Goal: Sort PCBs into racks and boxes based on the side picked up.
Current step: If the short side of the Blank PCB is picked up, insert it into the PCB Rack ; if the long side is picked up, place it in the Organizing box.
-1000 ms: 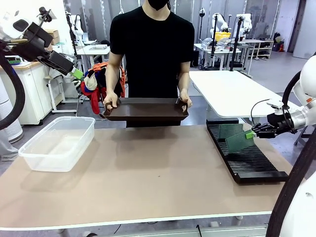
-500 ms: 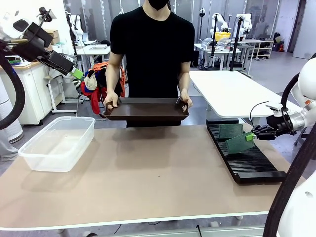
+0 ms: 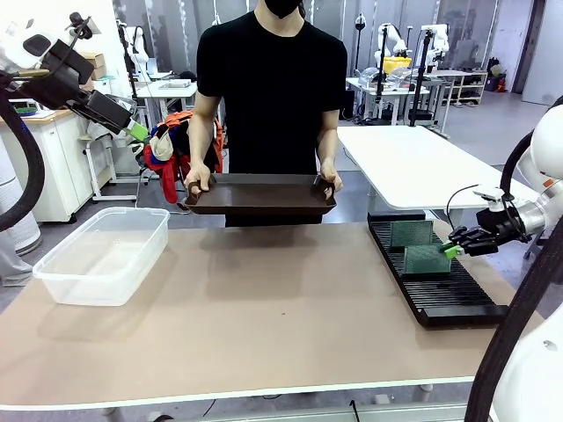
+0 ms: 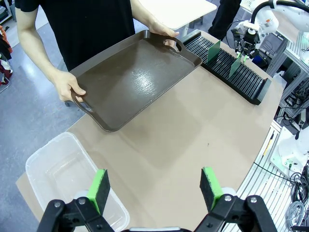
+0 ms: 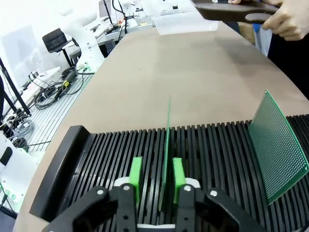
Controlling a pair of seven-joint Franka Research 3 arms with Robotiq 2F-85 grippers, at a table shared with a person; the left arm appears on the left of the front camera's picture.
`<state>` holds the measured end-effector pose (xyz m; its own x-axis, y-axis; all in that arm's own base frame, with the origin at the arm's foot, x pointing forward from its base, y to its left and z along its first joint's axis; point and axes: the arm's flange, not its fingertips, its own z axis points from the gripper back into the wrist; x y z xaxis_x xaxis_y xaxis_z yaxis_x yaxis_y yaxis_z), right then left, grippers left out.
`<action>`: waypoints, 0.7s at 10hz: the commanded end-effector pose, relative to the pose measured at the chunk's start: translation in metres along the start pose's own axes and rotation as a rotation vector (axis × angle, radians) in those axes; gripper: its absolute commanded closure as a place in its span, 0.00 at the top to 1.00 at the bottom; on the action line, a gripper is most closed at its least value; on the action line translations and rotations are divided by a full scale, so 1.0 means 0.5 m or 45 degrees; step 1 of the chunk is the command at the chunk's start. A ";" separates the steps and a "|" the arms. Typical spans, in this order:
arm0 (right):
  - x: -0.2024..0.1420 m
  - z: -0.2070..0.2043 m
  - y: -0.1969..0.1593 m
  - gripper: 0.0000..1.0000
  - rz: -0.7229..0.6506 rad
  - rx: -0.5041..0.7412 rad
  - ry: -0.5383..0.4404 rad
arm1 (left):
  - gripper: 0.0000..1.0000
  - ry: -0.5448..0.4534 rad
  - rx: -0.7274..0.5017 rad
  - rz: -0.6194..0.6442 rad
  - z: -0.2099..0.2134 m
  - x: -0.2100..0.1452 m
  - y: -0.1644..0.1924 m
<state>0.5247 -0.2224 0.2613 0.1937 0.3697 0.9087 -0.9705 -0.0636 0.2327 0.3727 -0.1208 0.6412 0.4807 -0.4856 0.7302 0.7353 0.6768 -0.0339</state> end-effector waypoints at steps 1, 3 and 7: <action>0.006 0.000 -0.004 0.36 0.006 0.025 0.037 | 1.00 0.002 -0.015 0.003 0.000 -0.005 0.001; 0.016 0.004 0.003 0.56 0.026 0.034 0.063 | 1.00 0.002 -0.015 0.003 0.000 -0.005 0.001; 0.078 0.027 0.036 0.96 -0.012 -0.058 0.143 | 1.00 0.002 -0.015 0.003 0.000 -0.005 0.001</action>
<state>0.5274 -0.2271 0.2987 0.1616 0.4333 0.8866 -0.9788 -0.0442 0.2000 0.3727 -0.1208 0.6411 0.4807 -0.4856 0.7301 0.7354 0.6768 -0.0340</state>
